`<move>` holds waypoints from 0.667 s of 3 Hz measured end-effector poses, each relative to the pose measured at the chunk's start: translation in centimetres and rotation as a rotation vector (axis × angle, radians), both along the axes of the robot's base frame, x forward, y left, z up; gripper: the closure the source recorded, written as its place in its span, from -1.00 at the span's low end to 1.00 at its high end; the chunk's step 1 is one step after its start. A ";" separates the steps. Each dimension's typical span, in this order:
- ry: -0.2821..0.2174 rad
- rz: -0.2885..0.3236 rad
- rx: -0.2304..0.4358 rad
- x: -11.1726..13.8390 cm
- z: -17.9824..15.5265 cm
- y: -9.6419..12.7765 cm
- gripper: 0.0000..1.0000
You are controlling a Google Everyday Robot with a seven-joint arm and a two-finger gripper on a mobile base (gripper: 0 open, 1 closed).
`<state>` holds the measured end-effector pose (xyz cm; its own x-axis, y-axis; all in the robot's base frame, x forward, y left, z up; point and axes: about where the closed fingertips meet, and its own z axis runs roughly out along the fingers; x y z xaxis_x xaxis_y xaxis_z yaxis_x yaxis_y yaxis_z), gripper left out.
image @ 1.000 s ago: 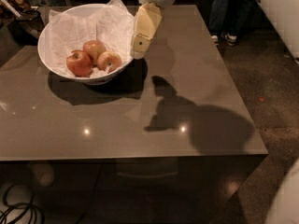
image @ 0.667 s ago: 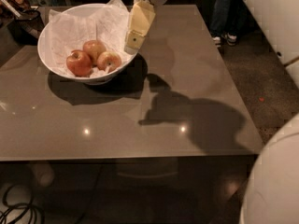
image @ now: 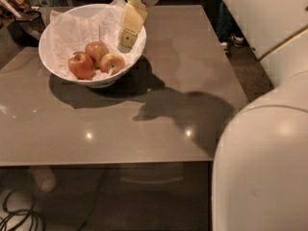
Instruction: Pick apple from white bowl
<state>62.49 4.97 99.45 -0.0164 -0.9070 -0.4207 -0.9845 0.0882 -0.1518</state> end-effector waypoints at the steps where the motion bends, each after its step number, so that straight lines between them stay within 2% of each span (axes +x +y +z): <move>1: 0.018 0.008 -0.003 1.0 -0.5 1.4 -0.88; 2: 0.030 0.013 -0.008 1.8 -0.9 2.7 -0.92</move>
Offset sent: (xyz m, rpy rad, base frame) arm 0.0143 0.0247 -0.0119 -0.0700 0.1046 0.0336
